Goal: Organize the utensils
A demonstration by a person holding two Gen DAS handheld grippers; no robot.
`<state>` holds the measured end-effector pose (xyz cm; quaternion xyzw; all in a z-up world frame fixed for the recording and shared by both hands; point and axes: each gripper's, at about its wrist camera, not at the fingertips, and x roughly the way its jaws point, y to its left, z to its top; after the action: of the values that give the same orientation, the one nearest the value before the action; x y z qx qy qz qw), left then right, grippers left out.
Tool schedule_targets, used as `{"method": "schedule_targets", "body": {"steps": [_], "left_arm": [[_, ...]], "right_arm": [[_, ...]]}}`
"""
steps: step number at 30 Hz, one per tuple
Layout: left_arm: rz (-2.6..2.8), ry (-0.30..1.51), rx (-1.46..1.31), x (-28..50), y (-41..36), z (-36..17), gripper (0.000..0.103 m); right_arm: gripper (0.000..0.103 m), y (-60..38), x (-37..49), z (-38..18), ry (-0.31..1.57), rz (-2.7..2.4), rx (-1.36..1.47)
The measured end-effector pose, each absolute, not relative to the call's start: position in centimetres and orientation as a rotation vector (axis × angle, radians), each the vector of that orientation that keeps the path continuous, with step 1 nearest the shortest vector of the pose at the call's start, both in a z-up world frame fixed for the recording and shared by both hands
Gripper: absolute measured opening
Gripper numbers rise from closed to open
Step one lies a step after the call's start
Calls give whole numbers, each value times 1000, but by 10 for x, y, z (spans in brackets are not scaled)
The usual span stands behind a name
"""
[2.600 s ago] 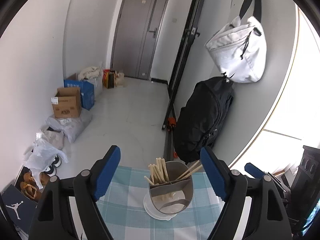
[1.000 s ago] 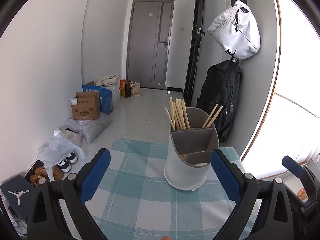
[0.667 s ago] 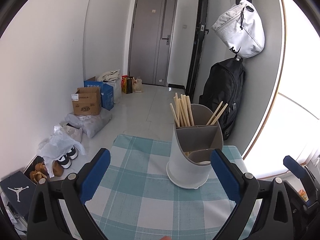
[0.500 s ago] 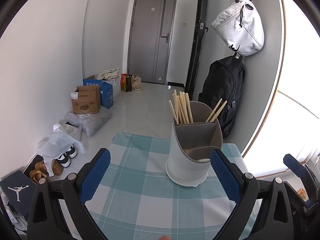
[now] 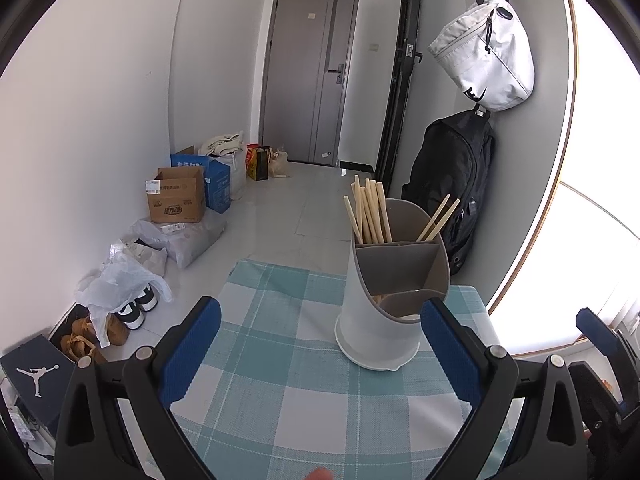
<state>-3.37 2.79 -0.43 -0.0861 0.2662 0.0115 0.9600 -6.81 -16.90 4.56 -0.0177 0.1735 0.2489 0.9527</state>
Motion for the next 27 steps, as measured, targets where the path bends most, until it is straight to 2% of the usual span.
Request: {"method": "schedule_targets", "body": {"steps": [27], "left_arm": [[28,534,-172,-36,29,-3,98]], "right_arm": [[103,-165,-71,45,350,508,-54]]}}
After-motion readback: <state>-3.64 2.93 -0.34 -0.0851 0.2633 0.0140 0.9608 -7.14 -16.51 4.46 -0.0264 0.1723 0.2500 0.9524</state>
